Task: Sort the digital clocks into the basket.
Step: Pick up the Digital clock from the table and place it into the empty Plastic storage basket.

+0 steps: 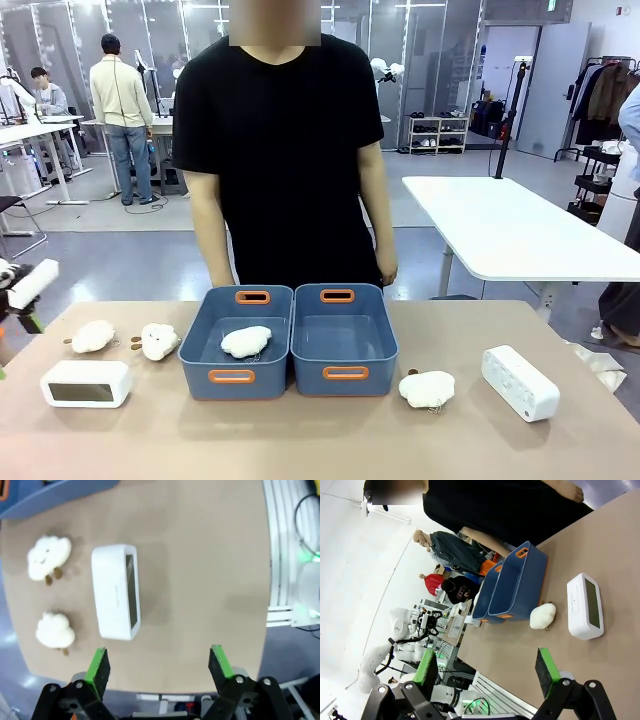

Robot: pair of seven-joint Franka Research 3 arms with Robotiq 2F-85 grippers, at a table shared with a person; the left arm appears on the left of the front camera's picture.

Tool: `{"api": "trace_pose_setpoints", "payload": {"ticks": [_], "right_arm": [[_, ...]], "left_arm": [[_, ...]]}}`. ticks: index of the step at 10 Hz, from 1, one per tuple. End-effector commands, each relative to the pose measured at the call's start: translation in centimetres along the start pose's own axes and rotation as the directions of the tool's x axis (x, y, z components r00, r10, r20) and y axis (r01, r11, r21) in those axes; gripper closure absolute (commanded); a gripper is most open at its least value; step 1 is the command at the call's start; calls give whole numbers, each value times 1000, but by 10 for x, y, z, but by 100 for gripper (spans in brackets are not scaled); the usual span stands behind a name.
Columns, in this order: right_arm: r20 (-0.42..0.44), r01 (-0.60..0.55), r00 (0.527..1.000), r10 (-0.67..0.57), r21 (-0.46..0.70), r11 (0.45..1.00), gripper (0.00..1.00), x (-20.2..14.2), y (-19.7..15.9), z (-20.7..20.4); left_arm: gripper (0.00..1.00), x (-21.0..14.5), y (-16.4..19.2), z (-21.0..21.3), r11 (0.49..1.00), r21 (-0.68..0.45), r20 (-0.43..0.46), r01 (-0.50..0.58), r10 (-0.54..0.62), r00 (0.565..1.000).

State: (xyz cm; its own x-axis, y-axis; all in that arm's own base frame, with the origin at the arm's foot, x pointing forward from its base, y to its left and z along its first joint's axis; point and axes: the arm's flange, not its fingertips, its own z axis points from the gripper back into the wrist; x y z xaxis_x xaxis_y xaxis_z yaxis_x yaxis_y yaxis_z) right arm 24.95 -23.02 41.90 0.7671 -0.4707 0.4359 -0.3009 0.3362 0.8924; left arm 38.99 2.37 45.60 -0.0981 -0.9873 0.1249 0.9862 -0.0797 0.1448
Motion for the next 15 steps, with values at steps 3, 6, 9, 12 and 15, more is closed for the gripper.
{"api": "trace_pose_setpoints", "payload": {"ticks": [3,6,9,12,15], "right_arm": [[10,-18,1000,18,11,1000,0,2,1,0],[10,-18,1000,18,11,1000,0,2,1,0],[10,-18,1000,18,11,1000,0,2,1,0],[10,-18,1000,18,11,1000,0,2,1,0],[10,-18,1000,18,11,1000,0,2,1,0]], "left_arm": [[0,22,36,-55,999,-41,-15,-36,35,999],[0,18,52,-89,995,-30,-16,-95,95,995],[0,20,64,-115,994,1,0,-113,113,994],[0,22,66,-141,991,7,-29,-131,131,991],[58,17,65,-146,991,-21,-69,-132,130,989]]}}
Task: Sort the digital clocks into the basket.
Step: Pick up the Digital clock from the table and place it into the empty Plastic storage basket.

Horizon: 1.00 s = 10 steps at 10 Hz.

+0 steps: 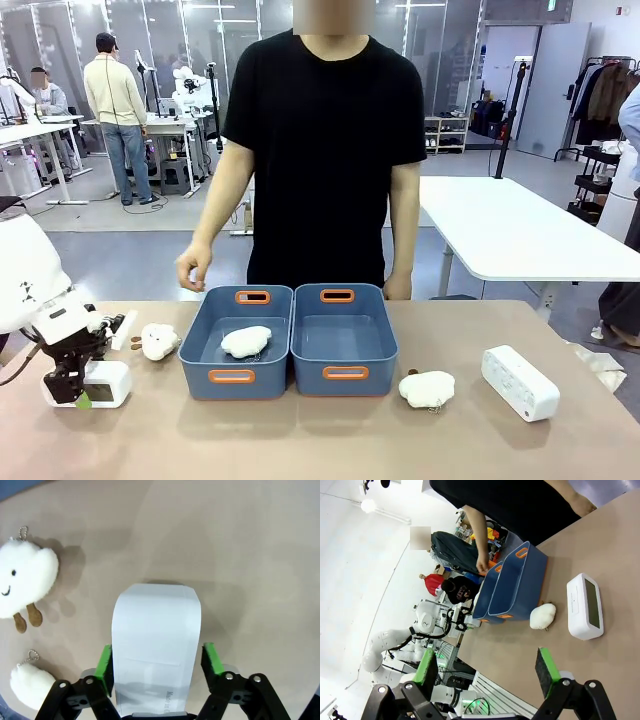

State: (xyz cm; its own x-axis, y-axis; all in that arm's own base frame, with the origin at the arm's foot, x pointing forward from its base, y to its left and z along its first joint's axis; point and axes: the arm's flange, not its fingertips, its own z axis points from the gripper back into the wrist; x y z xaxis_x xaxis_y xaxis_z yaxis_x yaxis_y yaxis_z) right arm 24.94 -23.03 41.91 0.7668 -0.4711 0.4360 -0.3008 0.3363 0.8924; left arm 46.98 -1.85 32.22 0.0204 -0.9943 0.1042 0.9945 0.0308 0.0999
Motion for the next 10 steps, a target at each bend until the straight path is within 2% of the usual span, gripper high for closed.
{"api": "trace_pose_setpoints", "payload": {"ticks": [1,2,3,4,5,6,7,10], "right_arm": [[10,-18,1000,18,11,1000,0,2,1,0],[10,-18,1000,18,11,1000,0,2,1,0],[10,-18,1000,18,11,1000,0,2,1,0],[10,-18,1000,18,11,1000,0,2,1,0],[10,-18,1000,18,11,1000,0,2,1,0],[10,-18,1000,18,11,1000,0,2,1,0],[10,-18,1000,18,11,1000,0,2,1,0],[10,-18,1000,18,11,1000,0,2,1,0]], "left_arm": [[80,-2,-1,1,1000,-1,-37,-20,20,999],[100,-1,-2,-1,1000,-4,-38,-19,19,999],[100,-1,-3,-2,1000,-8,-38,-24,23,999],[86,-3,-3,-2,1000,-7,-34,-30,30,999],[96,-4,-4,-1,999,-11,-23,-46,46,999],[100,-4,-4,2,998,-16,-10,-62,62,998],[100,-4,0,1,1000,-1,-17,-17,17,1000],[100,-4,0,1,1000,-1,-17,-17,17,1000]]}}
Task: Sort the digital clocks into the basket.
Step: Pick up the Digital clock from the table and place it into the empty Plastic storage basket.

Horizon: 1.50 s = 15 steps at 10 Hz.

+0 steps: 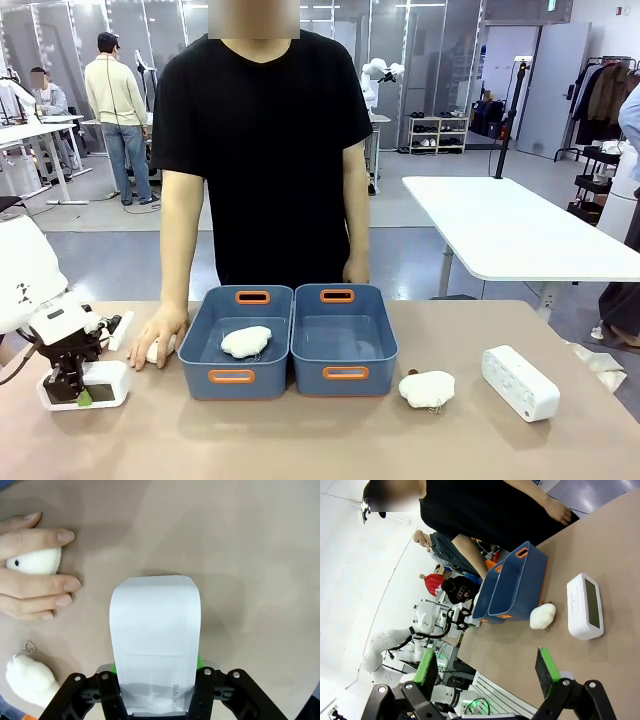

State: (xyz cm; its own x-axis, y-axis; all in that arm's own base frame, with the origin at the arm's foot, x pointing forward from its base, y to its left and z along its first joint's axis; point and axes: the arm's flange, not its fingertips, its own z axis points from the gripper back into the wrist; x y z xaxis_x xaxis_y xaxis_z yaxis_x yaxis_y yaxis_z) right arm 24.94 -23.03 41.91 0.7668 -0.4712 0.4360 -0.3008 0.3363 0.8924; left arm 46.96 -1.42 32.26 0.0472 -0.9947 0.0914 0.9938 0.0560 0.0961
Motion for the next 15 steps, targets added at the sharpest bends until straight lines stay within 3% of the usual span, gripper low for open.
{"api": "trace_pose_setpoints", "payload": {"ticks": [1,15], "right_arm": [[10,-18,1000,18,11,1000,0,2,1,0],[10,-18,1000,18,11,1000,0,2,1,0]], "left_arm": [[100,0,0,0,1000,0,-2,9,-9,1000],[100,0,0,0,1000,0,-2,9,-9,1000]]}}
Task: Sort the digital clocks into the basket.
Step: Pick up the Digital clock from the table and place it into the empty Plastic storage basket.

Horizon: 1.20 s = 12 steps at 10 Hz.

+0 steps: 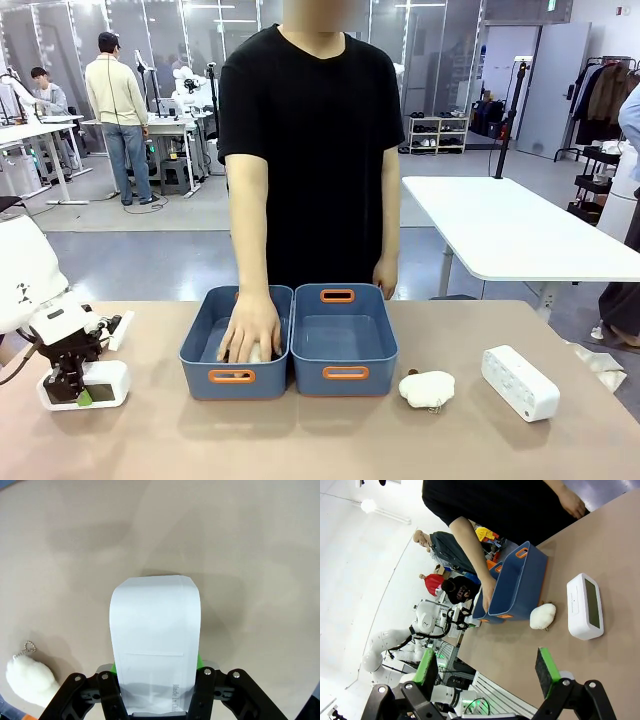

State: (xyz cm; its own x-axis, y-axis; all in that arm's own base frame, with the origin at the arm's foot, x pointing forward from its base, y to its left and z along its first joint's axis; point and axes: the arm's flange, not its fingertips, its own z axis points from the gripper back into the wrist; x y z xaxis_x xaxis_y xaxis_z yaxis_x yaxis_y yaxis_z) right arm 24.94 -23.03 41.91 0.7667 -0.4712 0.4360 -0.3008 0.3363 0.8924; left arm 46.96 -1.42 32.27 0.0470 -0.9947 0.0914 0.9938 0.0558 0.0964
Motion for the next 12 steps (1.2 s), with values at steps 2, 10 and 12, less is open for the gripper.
{"api": "trace_pose_setpoints", "payload": {"ticks": [2,10,12], "right_arm": [[10,-18,1000,18,11,1000,0,2,1,0],[10,-18,1000,18,11,1000,0,2,1,0],[10,-18,1000,18,11,1000,0,2,1,0]], "left_arm": [[100,0,0,0,1000,0,-2,8,-8,1000],[49,4,-10,75,998,66,59,-13,9,998],[49,21,-8,95,998,56,94,-30,25,995]]}}
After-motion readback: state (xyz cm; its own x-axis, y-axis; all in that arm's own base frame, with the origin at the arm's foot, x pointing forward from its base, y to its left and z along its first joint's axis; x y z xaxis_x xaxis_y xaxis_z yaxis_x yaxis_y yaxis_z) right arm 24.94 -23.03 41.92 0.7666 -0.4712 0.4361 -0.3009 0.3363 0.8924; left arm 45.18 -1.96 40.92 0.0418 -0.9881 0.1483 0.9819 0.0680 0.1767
